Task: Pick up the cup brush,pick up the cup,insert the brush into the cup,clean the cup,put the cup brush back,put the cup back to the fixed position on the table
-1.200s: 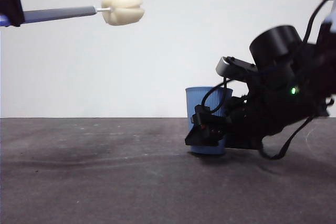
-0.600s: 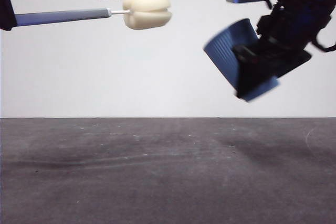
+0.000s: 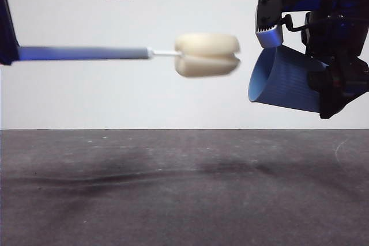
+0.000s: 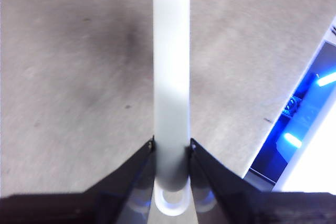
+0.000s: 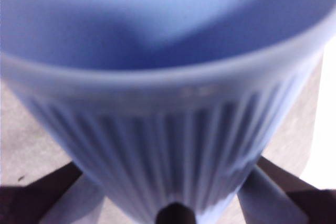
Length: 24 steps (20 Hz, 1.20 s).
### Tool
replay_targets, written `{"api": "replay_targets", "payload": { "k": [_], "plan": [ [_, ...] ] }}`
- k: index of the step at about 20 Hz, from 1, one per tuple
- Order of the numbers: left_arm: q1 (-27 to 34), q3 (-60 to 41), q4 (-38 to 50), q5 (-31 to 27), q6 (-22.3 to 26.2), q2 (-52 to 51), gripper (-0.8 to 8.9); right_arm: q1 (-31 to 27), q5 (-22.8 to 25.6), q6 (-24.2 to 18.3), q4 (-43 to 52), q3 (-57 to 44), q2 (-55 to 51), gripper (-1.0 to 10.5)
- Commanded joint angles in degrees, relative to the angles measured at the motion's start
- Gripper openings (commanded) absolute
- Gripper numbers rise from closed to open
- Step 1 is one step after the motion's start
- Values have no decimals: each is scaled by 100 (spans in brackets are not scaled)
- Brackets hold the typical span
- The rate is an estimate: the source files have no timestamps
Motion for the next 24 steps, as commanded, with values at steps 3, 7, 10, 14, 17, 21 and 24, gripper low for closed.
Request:
{"api": "replay_targets", "payload": {
  "k": [3,7,10,14,17,21,24],
  "plan": [
    [-162,-57,203,28,66,251,-8,278,144,-501,94,24,37,-13],
    [-339,-57,282,28,63,496,-8,509,166,-743,195,24,37,-13],
    [-457,-57,654,35,31,662,-9,675,168,-914,214,24,37,-13],
    [-599,-55,1110,68,-160,938,-9,933,164,-933,214,24,39,-13],
    [-719,-55,1320,83,-380,1198,-9,1141,166,-966,212,24,39,-13],
    [-743,-55,1403,-4,-660,1211,-8,1290,264,-962,208,24,39,-13],
    [-697,-55,863,-518,-728,1156,-8,1287,334,-933,190,24,39,-13]
  ]
}}
